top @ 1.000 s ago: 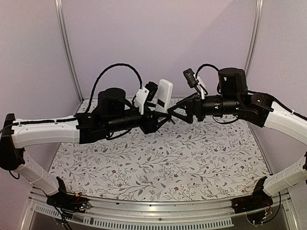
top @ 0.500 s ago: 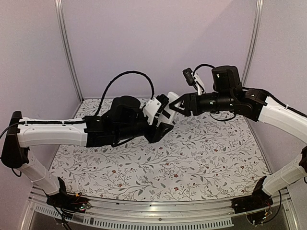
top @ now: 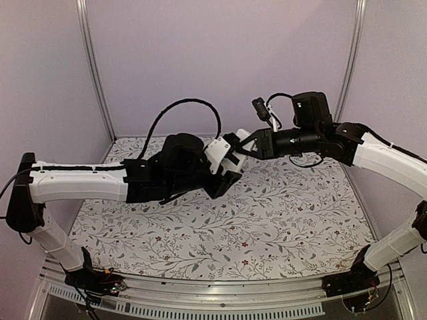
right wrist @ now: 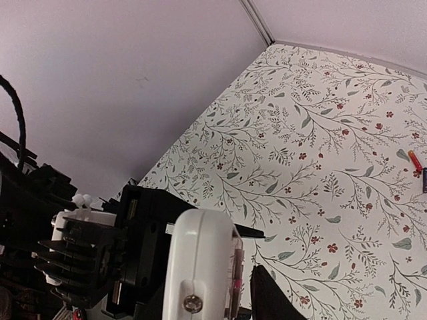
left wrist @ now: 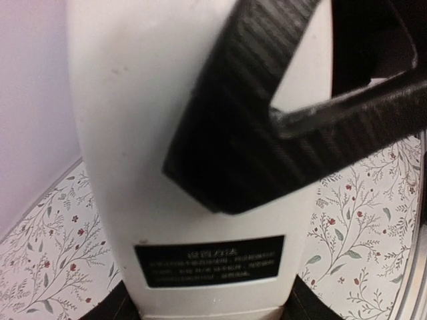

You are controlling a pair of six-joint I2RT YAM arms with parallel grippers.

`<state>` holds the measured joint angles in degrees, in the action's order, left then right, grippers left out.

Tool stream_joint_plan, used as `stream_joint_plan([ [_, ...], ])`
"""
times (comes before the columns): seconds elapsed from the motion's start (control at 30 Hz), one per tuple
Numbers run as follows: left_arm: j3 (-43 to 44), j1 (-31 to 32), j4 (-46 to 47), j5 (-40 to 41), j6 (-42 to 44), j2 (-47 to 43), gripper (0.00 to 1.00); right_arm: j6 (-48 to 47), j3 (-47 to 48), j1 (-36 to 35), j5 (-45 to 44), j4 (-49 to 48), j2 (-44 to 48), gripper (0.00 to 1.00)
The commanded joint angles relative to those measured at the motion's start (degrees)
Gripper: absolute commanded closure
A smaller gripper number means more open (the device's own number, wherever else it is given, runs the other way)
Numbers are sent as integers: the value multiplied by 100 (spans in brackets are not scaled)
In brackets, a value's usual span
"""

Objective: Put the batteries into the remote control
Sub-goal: Pass from the left arm to the right, then remove the battery cover from the remote control.

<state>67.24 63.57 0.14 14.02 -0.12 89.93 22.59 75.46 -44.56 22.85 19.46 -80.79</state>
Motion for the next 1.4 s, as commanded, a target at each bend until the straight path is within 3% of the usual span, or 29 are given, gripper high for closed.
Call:
stream_joint_plan([
  [0.0, 293, 164, -285, 45, 235, 145, 80, 336, -116, 224, 405, -413, -49, 68],
  [0.23, 552, 200, -594, 111, 299, 333, 72, 518, -257, 361, 695, -606, -69, 88],
  [0.37, 455, 142, -602, 235, 44, 164, 45, 528, -399, 519, 798, -712, 12, 99],
  [0.47, 243, 23, -526, 93, -289, -131, 29, 527, -561, 666, 874, -836, 141, 100],
  [0.7, -933, -547, 429, -641, -1634, -1002, 16, 342, -1048, 791, 1120, -1363, 481, 100],
  [0.9, -1878, -767, 1498, -801, -2890, -1431, 14, 426, -1157, 805, 820, -1410, 608, 100],
  [1.07, -2442, -742, 2778, -1041, -2986, -1509, 6, 386, -1339, 802, 675, -1391, 756, 100],
  [1.23, -2163, -766, 2630, -1538, -3248, -1146, 8, 393, -1463, 803, 883, -1494, 833, 100],
  [1.37, -1981, -776, 2895, -2064, -3600, -644, 17, 678, -1703, 805, 1015, -2132, 845, 100],
])
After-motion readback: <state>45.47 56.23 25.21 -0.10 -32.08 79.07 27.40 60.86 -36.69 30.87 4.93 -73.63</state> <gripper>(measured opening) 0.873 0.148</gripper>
